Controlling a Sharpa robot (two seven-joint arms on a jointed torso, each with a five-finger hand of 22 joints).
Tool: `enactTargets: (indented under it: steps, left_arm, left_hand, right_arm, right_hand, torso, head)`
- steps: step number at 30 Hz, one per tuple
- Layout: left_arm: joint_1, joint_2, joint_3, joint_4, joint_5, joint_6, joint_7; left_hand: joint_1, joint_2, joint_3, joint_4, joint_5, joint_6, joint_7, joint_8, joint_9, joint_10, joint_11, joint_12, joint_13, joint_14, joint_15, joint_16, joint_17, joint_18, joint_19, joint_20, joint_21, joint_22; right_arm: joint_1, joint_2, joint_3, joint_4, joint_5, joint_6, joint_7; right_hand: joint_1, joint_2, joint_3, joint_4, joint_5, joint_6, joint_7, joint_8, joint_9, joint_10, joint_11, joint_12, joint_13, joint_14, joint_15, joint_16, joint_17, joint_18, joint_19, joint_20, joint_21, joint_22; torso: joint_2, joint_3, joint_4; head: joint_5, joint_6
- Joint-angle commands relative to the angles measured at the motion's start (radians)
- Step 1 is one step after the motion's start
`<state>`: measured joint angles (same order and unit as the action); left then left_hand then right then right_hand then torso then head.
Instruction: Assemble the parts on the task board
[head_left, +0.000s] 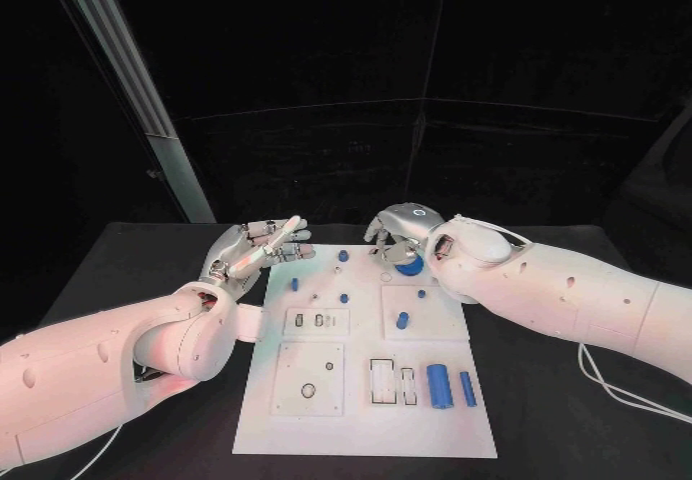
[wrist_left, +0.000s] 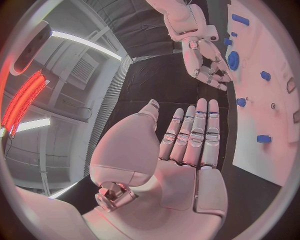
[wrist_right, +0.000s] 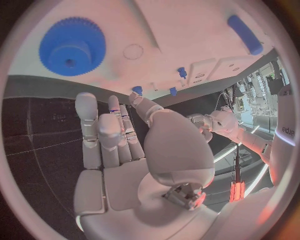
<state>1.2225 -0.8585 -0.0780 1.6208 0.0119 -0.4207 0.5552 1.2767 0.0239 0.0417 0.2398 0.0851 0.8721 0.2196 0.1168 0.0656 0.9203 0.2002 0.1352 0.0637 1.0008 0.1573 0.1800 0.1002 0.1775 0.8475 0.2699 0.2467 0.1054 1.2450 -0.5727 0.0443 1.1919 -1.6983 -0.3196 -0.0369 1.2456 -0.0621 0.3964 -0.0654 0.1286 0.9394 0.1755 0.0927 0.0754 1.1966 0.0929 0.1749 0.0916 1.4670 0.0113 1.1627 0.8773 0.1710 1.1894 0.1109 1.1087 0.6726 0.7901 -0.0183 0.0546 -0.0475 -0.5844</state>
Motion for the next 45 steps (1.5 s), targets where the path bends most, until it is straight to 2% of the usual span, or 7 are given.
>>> enactTargets:
  steps: [1, 5, 9, 17, 28, 33, 45]
  left_arm:
    - [0.004, -0.004, 0.001, 0.002, -0.006, 0.01, 0.001]
    - [0.005, -0.006, 0.001, 0.002, -0.006, 0.011, 0.0]
    - [0.005, -0.007, 0.0, 0.002, -0.006, 0.013, -0.002]
    - [0.005, -0.006, 0.0, -0.002, -0.003, 0.019, -0.003]
    - [0.005, 0.0, -0.001, -0.006, 0.001, 0.026, -0.005]
    - [0.005, 0.002, -0.001, -0.007, 0.002, 0.027, -0.005]
    - [0.005, 0.002, -0.001, -0.009, 0.002, 0.029, -0.007]
  left_hand:
    - [0.007, 0.006, -0.001, -0.007, -0.001, 0.0, 0.036, -0.006, -0.001, 0.001, 0.004, -0.007, -0.001, 0.005, 0.001, -0.003, -0.002, 0.006, 0.007, -0.002, -0.002, -0.002]
    - [0.007, 0.006, -0.001, -0.007, -0.001, 0.0, 0.036, -0.006, -0.001, 0.001, 0.004, -0.007, -0.001, 0.005, 0.001, -0.003, -0.002, 0.006, 0.007, -0.002, -0.002, -0.002]
    - [0.007, 0.006, -0.001, -0.007, -0.001, 0.001, 0.036, -0.006, -0.001, 0.001, 0.004, -0.007, -0.001, 0.005, 0.001, -0.003, -0.002, 0.006, 0.008, -0.003, -0.002, -0.002]
    - [0.007, 0.006, -0.001, -0.007, 0.0, 0.001, 0.035, -0.006, -0.001, 0.002, 0.004, -0.007, -0.001, 0.006, 0.001, -0.003, -0.002, 0.006, 0.008, -0.003, -0.003, -0.002]
    - [0.007, 0.007, -0.001, -0.007, 0.0, 0.001, 0.035, -0.006, -0.001, 0.002, 0.004, -0.007, -0.001, 0.006, 0.001, -0.004, -0.002, 0.006, 0.008, -0.003, -0.003, -0.002]
    - [0.007, 0.007, -0.001, -0.007, 0.0, 0.001, 0.035, -0.006, -0.001, 0.002, 0.004, -0.007, -0.001, 0.006, 0.001, -0.004, -0.002, 0.006, 0.008, -0.003, -0.003, -0.002]
    - [0.008, 0.008, -0.001, -0.008, 0.0, 0.001, 0.035, -0.006, -0.001, 0.002, 0.004, -0.008, -0.001, 0.007, 0.0, -0.004, -0.002, 0.006, 0.009, -0.003, -0.003, -0.003]
  right_arm:
    - [0.004, -0.057, 0.0, 0.053, 0.093, -0.031, -0.032]
    - [0.005, -0.12, 0.0, 0.096, 0.113, 0.004, -0.055]
    - [0.005, -0.17, 0.0, 0.119, 0.122, 0.056, -0.088]
    - [0.005, -0.192, 0.0, 0.119, 0.103, 0.124, -0.108]
    - [0.005, -0.158, 0.0, 0.08, 0.058, 0.173, -0.109]
    - [0.005, -0.139, 0.0, 0.064, 0.051, 0.176, -0.106]
    - [0.005, -0.12, 0.0, 0.046, 0.047, 0.171, -0.101]
  right_hand:
    - [-0.052, -0.028, -0.032, 0.038, 0.003, 0.01, -0.011, 0.003, -0.002, 0.072, -0.016, 0.041, 0.025, 0.012, -0.018, 0.014, 0.015, -0.013, 0.006, -0.009, 0.01, 0.01]
    - [-0.123, -0.087, -0.137, 0.111, 0.059, 0.023, -0.04, 0.01, -0.001, 0.195, -0.046, 0.17, 0.12, 0.022, -0.043, 0.059, 0.079, -0.021, 0.029, -0.033, 0.039, 0.056]
    - [-0.067, -0.068, -0.355, 0.236, 0.108, 0.024, -0.046, 0.024, -0.003, 0.177, -0.056, 0.747, 0.73, 0.052, -0.046, 0.23, 0.338, -0.038, 0.082, -0.048, 0.107, 0.162]
    - [0.028, -0.058, -0.487, 0.338, 0.127, -0.013, -0.029, 0.03, -0.006, 0.159, -0.034, 1.005, 1.026, 0.059, -0.032, 0.29, 0.446, -0.052, 0.101, -0.026, 0.154, 0.237]
    - [0.128, -0.037, -0.495, 0.322, 0.138, -0.031, -0.023, 0.034, -0.005, 0.158, -0.03, 1.046, 1.081, 0.067, -0.026, 0.318, 0.5, -0.054, 0.104, -0.02, 0.174, 0.265]
    - [0.144, -0.026, -0.493, 0.313, 0.14, -0.03, -0.023, 0.037, -0.005, 0.164, -0.03, 1.059, 1.098, 0.069, -0.026, 0.324, 0.512, -0.056, 0.108, -0.02, 0.181, 0.276]
    - [0.147, -0.001, -0.494, 0.31, 0.151, -0.023, -0.025, 0.045, -0.004, 0.184, -0.031, 1.094, 1.137, 0.073, -0.026, 0.337, 0.537, -0.061, 0.118, -0.02, 0.198, 0.304]
  torso:
    - [-0.004, 0.0023, -0.0119]
    - [-0.006, 0.0059, -0.0205]
    - [-0.007, 0.0094, -0.0256]
    - [-0.006, 0.0092, -0.0232]
    - [-0.005, 0.0071, -0.022]
    - [-0.005, 0.0071, -0.0184]
    - [-0.005, 0.0068, -0.023]
  head:
    - [0.008, 0.0]
    - [0.009, 0.001]
    - [0.011, 0.0]
    - [0.003, 0.005]
    - [-0.002, 0.001]
    - [-0.003, -0.001]
    - [0.0, -0.006]
